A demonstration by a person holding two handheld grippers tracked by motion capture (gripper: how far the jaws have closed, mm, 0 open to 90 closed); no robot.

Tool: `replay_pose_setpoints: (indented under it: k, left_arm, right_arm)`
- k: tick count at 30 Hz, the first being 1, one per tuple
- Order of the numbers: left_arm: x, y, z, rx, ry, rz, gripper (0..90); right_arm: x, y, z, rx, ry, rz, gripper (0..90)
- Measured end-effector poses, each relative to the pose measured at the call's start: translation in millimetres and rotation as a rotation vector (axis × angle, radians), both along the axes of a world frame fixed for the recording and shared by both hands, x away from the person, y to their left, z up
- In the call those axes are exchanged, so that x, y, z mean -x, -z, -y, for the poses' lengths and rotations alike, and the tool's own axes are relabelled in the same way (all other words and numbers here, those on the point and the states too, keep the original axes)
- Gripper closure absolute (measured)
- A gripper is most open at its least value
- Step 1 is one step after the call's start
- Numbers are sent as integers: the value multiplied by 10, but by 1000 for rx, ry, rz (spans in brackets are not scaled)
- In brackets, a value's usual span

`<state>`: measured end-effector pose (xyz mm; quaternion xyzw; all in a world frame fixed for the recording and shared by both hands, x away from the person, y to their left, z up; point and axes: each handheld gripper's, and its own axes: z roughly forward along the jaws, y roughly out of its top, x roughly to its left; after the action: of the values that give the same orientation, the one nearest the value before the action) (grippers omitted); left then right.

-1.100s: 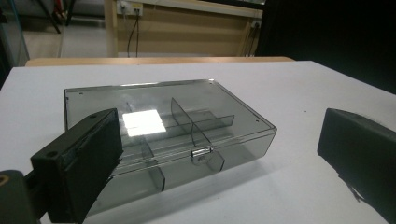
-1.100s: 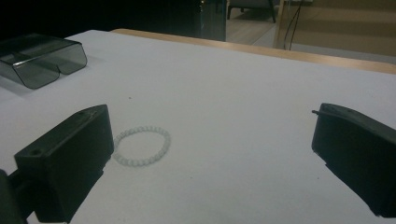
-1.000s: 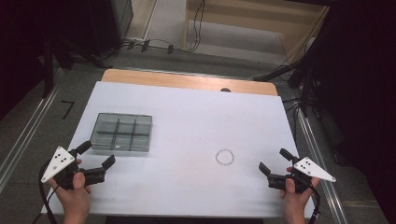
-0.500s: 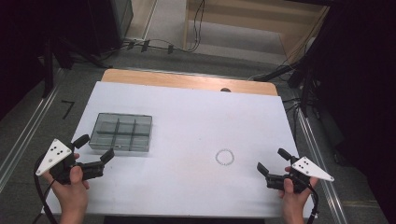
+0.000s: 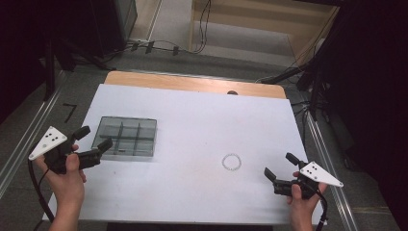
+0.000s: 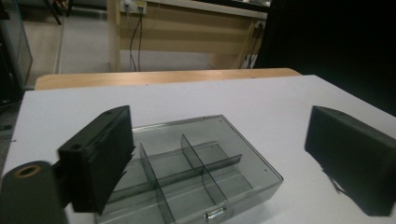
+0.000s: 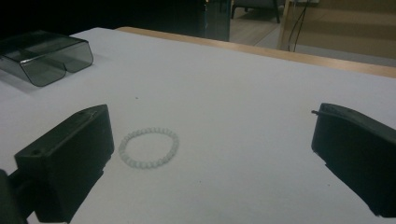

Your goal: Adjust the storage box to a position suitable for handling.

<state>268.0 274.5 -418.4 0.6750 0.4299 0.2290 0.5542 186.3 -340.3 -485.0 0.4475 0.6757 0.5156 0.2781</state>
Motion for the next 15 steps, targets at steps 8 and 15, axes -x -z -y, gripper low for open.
replay_pose_setpoints:
  k: [8,15]
  left_arm:
    - [-235,-21,-4,10,14,-31,148]
    - [-451,-18,-7,-42,-7,-67,236]
  right_arm:
    - [-4,7,-12,1,3,-5,0]
    - [-9,15,-15,2,7,-10,0]
